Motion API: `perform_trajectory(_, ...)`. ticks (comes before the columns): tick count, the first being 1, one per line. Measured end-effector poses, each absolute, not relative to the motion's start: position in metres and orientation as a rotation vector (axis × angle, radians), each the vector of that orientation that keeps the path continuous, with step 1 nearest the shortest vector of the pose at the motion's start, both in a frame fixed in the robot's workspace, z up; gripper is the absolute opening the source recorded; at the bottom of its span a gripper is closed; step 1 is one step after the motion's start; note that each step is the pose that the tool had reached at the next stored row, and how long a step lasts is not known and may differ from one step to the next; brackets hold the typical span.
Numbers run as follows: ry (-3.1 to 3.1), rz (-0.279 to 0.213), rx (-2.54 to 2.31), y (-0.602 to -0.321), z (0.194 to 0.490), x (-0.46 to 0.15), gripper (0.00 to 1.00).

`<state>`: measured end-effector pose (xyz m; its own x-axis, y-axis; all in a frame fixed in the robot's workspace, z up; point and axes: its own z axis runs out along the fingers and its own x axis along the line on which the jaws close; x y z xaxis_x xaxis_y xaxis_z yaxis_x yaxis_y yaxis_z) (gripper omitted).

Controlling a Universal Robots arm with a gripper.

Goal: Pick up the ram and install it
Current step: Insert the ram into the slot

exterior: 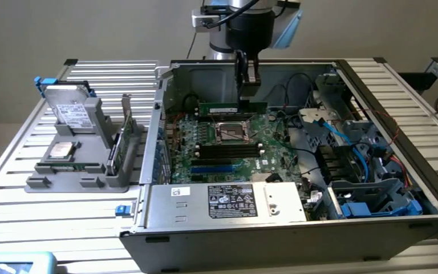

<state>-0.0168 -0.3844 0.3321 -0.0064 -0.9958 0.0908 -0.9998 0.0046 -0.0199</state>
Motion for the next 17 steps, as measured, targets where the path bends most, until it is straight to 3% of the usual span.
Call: perform_trajectory(17, -2.19, 0.12, 2.178, -0.3844, 0.3206, -0.0167, 0.13)
